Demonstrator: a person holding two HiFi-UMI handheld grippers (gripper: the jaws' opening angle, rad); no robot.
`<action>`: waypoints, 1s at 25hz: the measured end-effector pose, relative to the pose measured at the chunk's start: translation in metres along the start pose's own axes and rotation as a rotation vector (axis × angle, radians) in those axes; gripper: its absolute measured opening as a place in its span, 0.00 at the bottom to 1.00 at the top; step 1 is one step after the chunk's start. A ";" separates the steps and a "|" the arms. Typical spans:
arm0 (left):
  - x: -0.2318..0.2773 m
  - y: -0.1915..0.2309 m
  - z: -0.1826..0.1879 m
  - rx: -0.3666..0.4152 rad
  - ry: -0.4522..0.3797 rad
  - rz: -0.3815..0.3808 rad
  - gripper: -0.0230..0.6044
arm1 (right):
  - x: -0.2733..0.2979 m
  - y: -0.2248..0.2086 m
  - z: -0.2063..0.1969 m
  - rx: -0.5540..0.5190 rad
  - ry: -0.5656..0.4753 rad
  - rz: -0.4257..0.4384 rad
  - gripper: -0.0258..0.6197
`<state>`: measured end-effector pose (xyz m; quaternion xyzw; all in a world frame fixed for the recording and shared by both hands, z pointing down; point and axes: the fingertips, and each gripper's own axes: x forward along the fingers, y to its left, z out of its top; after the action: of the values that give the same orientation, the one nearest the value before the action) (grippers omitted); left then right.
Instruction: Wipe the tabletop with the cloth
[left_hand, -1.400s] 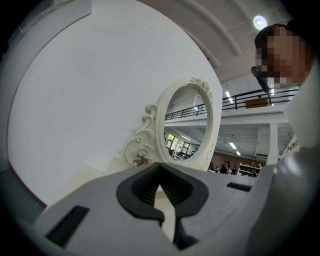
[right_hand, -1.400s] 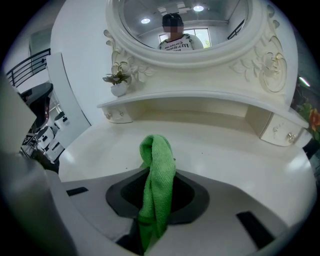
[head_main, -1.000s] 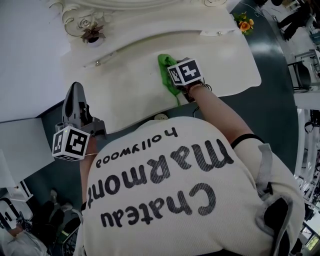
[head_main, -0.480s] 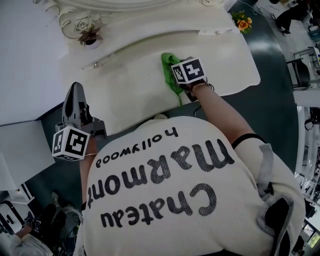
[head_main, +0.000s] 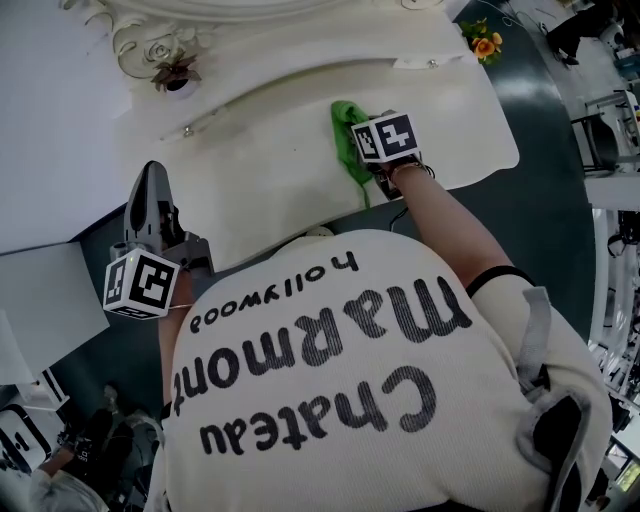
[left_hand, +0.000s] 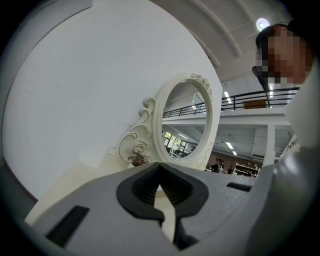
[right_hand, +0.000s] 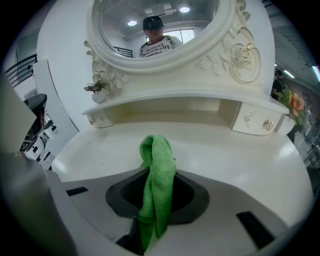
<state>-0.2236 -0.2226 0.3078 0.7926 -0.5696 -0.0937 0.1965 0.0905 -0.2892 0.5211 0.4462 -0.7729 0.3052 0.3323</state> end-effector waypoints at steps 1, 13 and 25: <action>0.000 0.000 0.000 -0.001 0.001 0.001 0.05 | 0.000 -0.002 0.000 0.003 0.000 0.000 0.19; -0.018 0.017 -0.001 -0.017 -0.003 0.060 0.05 | -0.003 -0.008 0.000 0.087 -0.016 0.011 0.19; -0.068 0.059 -0.011 -0.057 -0.020 0.190 0.05 | 0.000 0.061 0.018 0.377 -0.095 0.304 0.19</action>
<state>-0.2931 -0.1721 0.3373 0.7282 -0.6410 -0.0988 0.2215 0.0320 -0.2777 0.5001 0.3928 -0.7753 0.4691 0.1566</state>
